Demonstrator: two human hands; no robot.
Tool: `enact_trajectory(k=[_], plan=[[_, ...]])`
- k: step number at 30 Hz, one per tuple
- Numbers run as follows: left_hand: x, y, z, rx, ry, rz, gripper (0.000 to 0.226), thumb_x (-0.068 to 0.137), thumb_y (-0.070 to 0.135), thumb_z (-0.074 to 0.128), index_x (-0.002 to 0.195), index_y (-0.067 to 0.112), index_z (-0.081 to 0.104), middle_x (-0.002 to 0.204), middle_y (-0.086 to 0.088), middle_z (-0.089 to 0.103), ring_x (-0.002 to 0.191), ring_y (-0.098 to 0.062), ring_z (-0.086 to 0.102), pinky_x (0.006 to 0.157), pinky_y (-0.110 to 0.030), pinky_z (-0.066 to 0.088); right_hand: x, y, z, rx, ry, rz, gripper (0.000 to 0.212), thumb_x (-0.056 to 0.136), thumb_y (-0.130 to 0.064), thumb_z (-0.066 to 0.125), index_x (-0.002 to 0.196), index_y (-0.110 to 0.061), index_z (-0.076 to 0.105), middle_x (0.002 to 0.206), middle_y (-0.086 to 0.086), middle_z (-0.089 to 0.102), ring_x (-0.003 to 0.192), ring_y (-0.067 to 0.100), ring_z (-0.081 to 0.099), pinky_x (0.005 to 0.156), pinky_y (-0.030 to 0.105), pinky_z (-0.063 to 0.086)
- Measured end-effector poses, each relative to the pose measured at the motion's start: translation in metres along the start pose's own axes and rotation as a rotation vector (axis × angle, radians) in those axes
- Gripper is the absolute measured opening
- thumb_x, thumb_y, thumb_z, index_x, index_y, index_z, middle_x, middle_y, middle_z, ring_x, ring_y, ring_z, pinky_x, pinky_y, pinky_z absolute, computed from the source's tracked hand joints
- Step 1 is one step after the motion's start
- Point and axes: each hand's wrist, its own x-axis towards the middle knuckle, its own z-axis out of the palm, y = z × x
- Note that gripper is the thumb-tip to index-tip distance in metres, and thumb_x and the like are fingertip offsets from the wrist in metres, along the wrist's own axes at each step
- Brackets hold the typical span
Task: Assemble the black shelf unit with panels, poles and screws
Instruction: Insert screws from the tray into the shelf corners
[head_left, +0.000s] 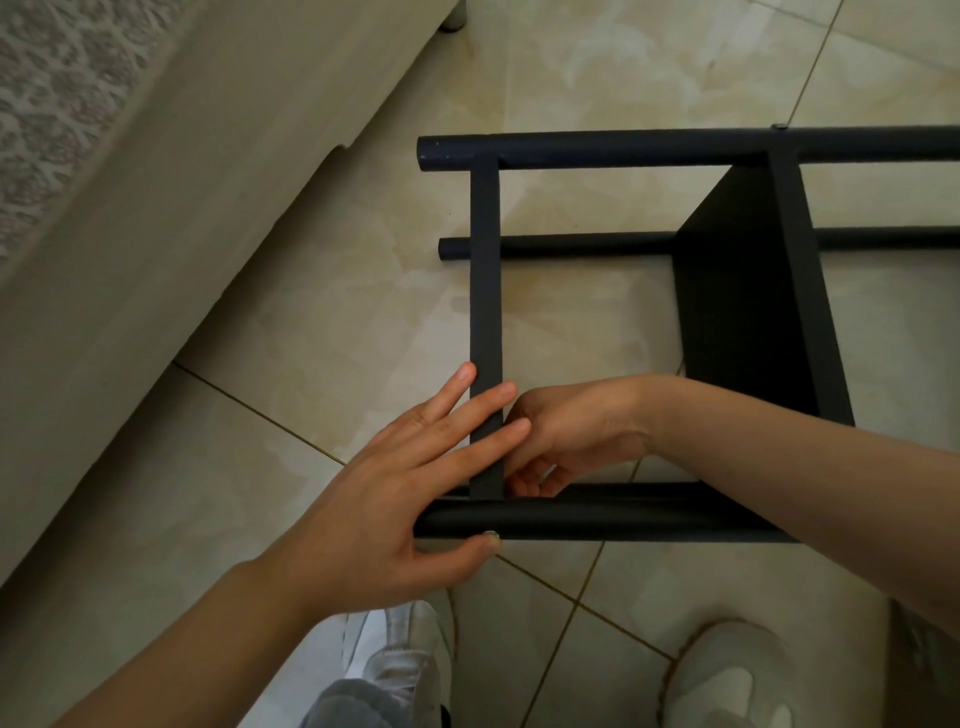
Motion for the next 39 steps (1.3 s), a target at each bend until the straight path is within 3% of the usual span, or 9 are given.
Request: enact_trajectory(k=[3,9,16,21,25,33,39], plan=[[0.0001,-0.0006,0.0007,0.001,0.005,0.007,0.075,0.091,0.042,0.06,0.157,0.033,0.025,0.167,0.01,0.016,0.155,-0.022,0.006,0.116,-0.044,0.025,-0.0029,0.0014,-0.0025,0.059,-0.032,-0.024,0.012,0.094,-0.007,0.057,0.101,-0.004,0.066,0.087,0.007,0.065,0.081,0.017,0.059,0.081,0.03,0.048],[-0.0001,-0.0011,0.0007,-0.009,0.013,0.009,0.075,0.091,0.041,0.06,0.157,0.031,0.027,0.167,0.01,0.017,0.155,-0.022,0.007,0.116,-0.043,0.025,-0.002,0.0044,-0.0023,0.08,-0.064,-0.033,0.009,0.094,-0.005,0.056,0.097,-0.007,0.064,0.085,0.005,0.064,0.082,0.017,0.06,0.083,0.031,0.049],[-0.0002,-0.0005,0.0005,-0.005,0.011,0.011,0.074,0.091,0.042,0.06,0.156,0.031,0.028,0.167,0.011,0.016,0.155,-0.021,0.007,0.121,-0.036,0.023,-0.0007,0.0028,-0.0004,0.036,-0.08,-0.023,0.017,0.095,-0.009,0.055,0.11,-0.008,0.062,0.091,0.007,0.063,0.082,0.016,0.06,0.082,0.031,0.048],[-0.0003,0.0003,0.0002,-0.007,0.008,0.005,0.073,0.091,0.043,0.059,0.156,0.031,0.028,0.167,0.011,0.016,0.155,-0.021,0.006,0.116,-0.04,0.024,-0.0014,0.0035,-0.002,0.077,-0.072,-0.031,0.02,0.093,-0.005,0.055,0.113,-0.003,0.061,0.089,0.008,0.064,0.086,0.019,0.059,0.087,0.034,0.048],[-0.0002,-0.0002,0.0005,-0.007,0.011,0.007,0.073,0.092,0.042,0.059,0.157,0.031,0.028,0.167,0.011,0.017,0.155,-0.021,0.007,0.116,-0.041,0.025,0.0021,0.003,-0.0003,0.012,-0.029,-0.004,0.037,0.094,-0.01,0.057,0.127,0.006,0.054,0.099,0.016,0.057,0.086,0.023,0.055,0.088,0.037,0.045],[-0.0011,-0.0018,0.0014,-0.008,0.013,0.018,0.073,0.091,0.042,0.06,0.157,0.03,0.028,0.167,0.01,0.017,0.155,-0.021,0.006,0.123,-0.032,0.022,-0.0005,0.0053,-0.0026,0.074,-0.04,-0.042,0.019,0.094,-0.003,0.056,0.112,0.0,0.061,0.094,0.01,0.064,0.088,0.02,0.058,0.085,0.031,0.048],[-0.0006,-0.0014,0.0022,-0.011,0.018,0.009,0.075,0.091,0.042,0.061,0.157,0.031,0.027,0.167,0.01,0.017,0.155,-0.022,0.007,0.116,-0.042,0.027,-0.0017,0.0028,-0.0014,0.05,-0.064,-0.021,0.011,0.094,-0.007,0.056,0.101,-0.007,0.063,0.084,0.004,0.064,0.08,0.015,0.06,0.081,0.029,0.051]])
